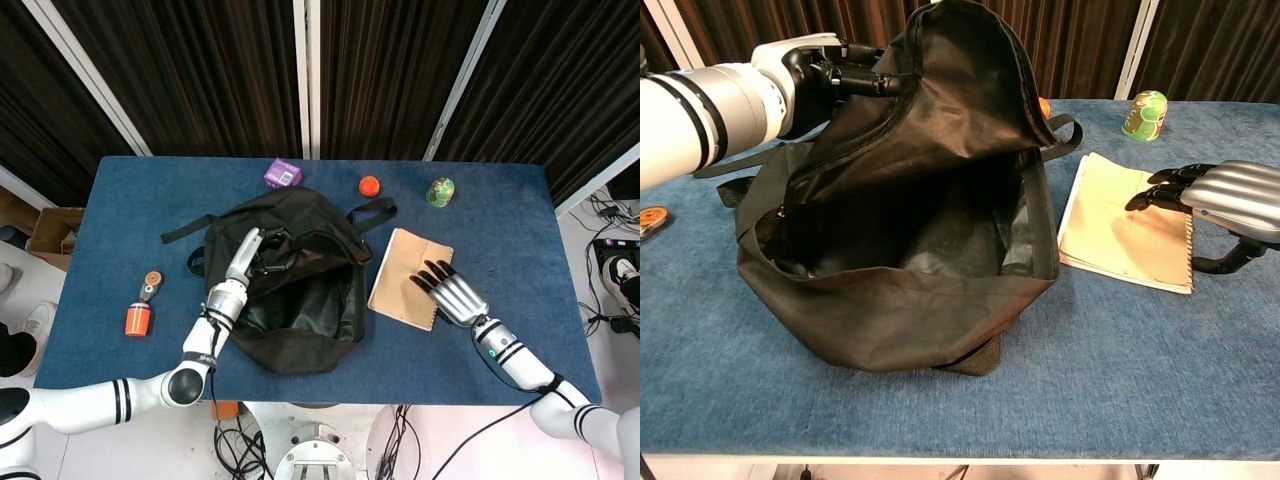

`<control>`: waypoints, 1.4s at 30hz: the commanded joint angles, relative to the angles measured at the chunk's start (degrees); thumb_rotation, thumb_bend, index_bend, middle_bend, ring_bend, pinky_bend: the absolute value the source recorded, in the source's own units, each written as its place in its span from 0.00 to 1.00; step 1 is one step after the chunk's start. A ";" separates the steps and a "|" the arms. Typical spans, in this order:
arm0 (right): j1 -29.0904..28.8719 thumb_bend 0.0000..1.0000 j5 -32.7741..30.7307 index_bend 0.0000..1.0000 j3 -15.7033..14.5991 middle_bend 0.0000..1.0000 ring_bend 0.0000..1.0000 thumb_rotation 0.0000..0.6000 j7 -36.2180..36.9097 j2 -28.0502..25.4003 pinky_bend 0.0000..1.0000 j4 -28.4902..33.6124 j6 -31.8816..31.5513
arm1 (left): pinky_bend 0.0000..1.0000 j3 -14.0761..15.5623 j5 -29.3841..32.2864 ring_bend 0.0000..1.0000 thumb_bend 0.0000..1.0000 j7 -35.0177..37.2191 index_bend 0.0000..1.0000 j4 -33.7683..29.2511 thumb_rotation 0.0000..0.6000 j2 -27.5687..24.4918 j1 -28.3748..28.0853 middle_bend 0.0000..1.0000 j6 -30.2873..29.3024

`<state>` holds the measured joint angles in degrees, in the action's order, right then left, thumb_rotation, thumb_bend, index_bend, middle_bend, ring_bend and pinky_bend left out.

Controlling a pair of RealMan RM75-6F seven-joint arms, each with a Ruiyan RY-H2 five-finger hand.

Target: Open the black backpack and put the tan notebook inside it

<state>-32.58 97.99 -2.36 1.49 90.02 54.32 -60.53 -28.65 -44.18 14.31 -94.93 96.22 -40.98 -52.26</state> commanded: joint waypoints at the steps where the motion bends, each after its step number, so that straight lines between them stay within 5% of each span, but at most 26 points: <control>1: -0.18 0.18 0.33 0.18 -0.25 0.22 0.05 1.00 0.91 1.26 0.19 -1.45 -1.13 | 0.38 0.11 0.07 0.47 0.44 0.19 0.60 -0.20 1.00 -0.11 -0.03 0.62 -0.03; 10: -0.59 0.46 1.21 0.20 -0.30 0.24 0.08 1.00 5.76 7.62 0.20 -10.04 -5.70 | 0.38 0.53 -0.15 0.47 0.45 0.54 0.60 -1.24 1.00 -0.70 -0.12 0.62 -0.41; 21: -3.79 0.61 -1.59 0.21 3.45 0.24 0.08 1.00 10.47 13.74 0.24 -15.38 -7.03 | 0.38 0.67 -0.15 0.47 0.45 1.22 0.60 -2.25 1.00 -1.34 -0.03 0.62 -0.96; 25: -5.36 0.60 -3.26 0.20 4.72 0.24 0.08 1.00 10.18 14.74 0.25 -14.44 -4.87 | 0.38 0.52 -0.30 0.47 0.45 1.55 0.60 -2.86 1.00 -1.78 0.06 0.62 -1.19; 29: -6.38 0.48 -4.49 0.20 5.82 0.24 0.08 1.00 8.32 15.84 0.27 -14.37 -4.11 | 0.38 0.58 -0.57 0.47 0.45 1.75 0.60 -3.49 1.00 -2.23 0.22 0.62 -1.42; 34: -7.03 0.35 -5.87 0.35 6.94 0.30 0.09 1.00 7.48 17.30 0.30 -15.23 -4.27 | 0.38 0.71 -0.79 0.47 0.45 2.11 0.60 -4.05 1.00 -2.79 0.46 0.61 -1.58; 42: -7.54 0.29 -6.80 0.53 7.34 0.37 0.14 1.00 7.82 18.54 0.33 -16.76 -4.91 | 0.38 0.77 -1.05 0.47 0.45 3.16 0.60 -3.98 1.00 -3.20 0.55 0.61 -1.22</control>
<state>-40.08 91.23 4.96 9.27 108.51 37.61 -65.38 -27.89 -45.20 17.44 -98.93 93.04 -40.43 -53.51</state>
